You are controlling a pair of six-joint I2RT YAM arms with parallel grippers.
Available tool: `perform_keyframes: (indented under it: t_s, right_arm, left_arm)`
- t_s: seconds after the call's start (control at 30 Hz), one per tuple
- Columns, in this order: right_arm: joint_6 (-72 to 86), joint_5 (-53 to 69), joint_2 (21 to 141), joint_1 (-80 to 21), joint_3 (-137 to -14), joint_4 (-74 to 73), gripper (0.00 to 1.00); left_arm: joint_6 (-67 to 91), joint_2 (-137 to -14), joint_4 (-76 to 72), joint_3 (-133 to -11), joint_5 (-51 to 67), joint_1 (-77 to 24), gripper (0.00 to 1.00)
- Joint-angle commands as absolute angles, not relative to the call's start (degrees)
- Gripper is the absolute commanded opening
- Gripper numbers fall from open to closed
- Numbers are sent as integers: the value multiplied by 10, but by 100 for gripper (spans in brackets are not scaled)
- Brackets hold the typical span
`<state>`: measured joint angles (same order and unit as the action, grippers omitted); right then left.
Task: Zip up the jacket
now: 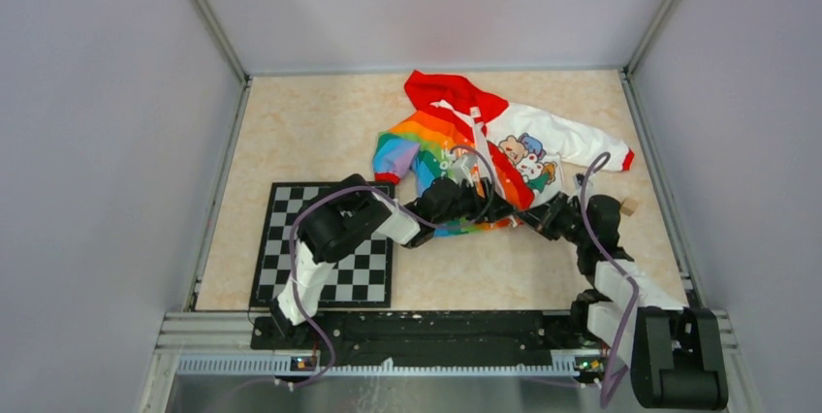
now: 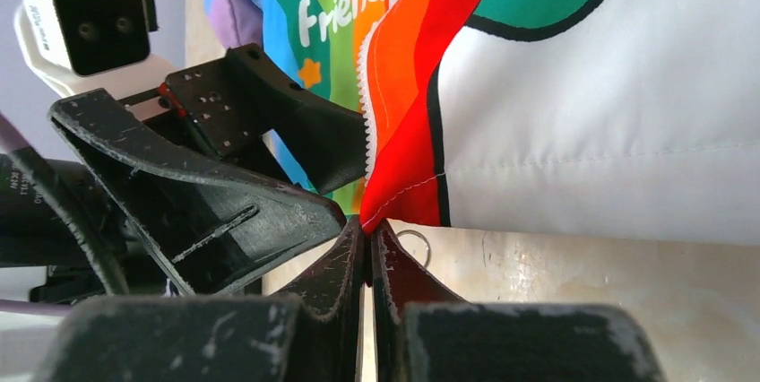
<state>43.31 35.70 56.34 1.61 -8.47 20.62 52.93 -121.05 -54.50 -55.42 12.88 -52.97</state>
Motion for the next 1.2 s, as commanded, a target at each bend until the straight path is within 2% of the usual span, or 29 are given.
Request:
perform_keyframes:
  t_s: [0.0,0.17,0.3,0.47,0.6,0.73,0.93,1.1,1.17]
  right_arm:
    - [448,383,537,22,-77,260,0]
    - [450,391,546,23,-74,263,0]
    - [459,397,548,22,-63,273,0]
    - [454,393,547,22,-63,255,0]
    - [393,325,543,22,-105,108,0]
    - [350,289,559,20,-146,21,22]
    - [320,214,518,4,-195,-90,37]
    - [310,98,458,-64,-248,-185,42]
    - [300,98,449,-74,-260,-184,43]
  left_arm:
    - [571,-1232,-610,-562,140,-533,76]
    - [588,-1259,-649,-595,177,-532,75]
    - [592,-1268,-662,-605,179,-532,66]
    - [568,-1266,-660,-614,183,-530,36]
    - [522,-1251,-640,-607,173,-525,16]
    - [486,-1240,-628,-603,170,-526,2]
    - [480,-1241,-662,-596,190,-525,0]
    - [468,-1236,-669,-600,201,-526,0]
    - [464,-1231,-668,-603,205,-526,0]
